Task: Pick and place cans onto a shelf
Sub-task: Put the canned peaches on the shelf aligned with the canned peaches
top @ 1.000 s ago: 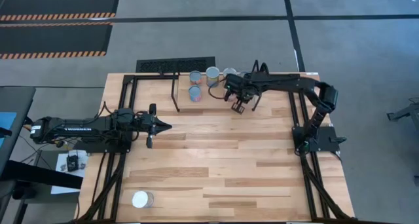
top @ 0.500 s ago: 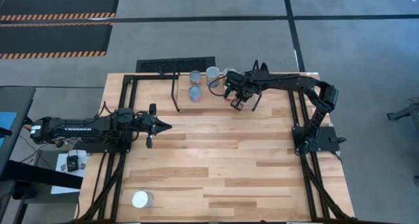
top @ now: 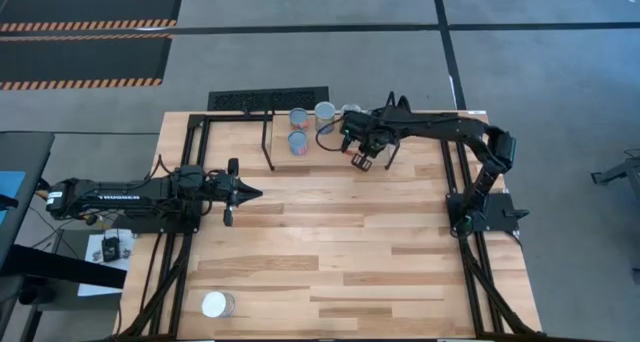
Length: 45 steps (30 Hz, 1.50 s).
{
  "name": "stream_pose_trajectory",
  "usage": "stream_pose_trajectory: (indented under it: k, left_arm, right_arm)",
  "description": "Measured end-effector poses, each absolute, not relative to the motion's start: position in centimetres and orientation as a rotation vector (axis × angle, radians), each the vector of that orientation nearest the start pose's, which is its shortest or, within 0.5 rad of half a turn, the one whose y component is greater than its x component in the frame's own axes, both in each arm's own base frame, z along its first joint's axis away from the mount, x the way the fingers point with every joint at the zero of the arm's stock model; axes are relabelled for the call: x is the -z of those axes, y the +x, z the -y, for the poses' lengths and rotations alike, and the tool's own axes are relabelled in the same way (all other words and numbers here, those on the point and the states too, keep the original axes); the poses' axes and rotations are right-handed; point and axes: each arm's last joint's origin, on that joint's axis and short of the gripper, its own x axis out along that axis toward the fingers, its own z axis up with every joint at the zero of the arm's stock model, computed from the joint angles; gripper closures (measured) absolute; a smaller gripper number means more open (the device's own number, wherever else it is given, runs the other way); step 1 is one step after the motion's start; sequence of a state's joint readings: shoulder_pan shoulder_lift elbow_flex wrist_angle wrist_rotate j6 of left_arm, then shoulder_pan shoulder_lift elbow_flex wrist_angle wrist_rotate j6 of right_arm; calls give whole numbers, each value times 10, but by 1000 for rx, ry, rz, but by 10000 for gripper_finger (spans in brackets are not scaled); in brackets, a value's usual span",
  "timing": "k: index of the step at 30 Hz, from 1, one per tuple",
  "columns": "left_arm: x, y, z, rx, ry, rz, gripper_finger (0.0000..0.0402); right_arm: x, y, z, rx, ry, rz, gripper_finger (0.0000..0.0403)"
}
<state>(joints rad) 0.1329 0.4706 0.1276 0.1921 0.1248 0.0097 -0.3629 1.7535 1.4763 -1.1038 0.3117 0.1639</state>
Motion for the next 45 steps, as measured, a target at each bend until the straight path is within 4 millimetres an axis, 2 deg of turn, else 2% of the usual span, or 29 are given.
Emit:
stream_pose_trajectory:
  k: [4,9,11,16,21,28,32,36,45]
  left_arm:
    - [-183,130,-14,-4,-24,-151,395]
    - [-182,130,-12,42,-29,-155,395]
    - [-182,130,-12,64,-40,-161,395]
    - [-181,130,-10,116,-65,-174,395]
    - [-181,130,-4,169,-68,-174,395]
    - [-191,131,15,258,-48,-177,395]
    - [-197,129,26,251,-30,-228,395]
    - [-204,125,38,269,-43,-268,395]
    - [-223,115,61,262,-87,-416,395]
  right_arm:
    - [-261,318,105,602,138,-1388,330]
    - [-255,333,64,470,56,-1238,384]
    - [-250,340,45,386,41,-1145,394]
    - [-245,352,2,211,-13,-872,385]
    - [-235,355,-27,16,-15,-587,398]
    - [-206,343,-29,-42,9,-364,394]
    - [-192,333,-29,-42,19,-317,399]
    - [-186,329,-28,-32,36,-316,393]
    - [-186,329,-28,-29,29,-313,395]
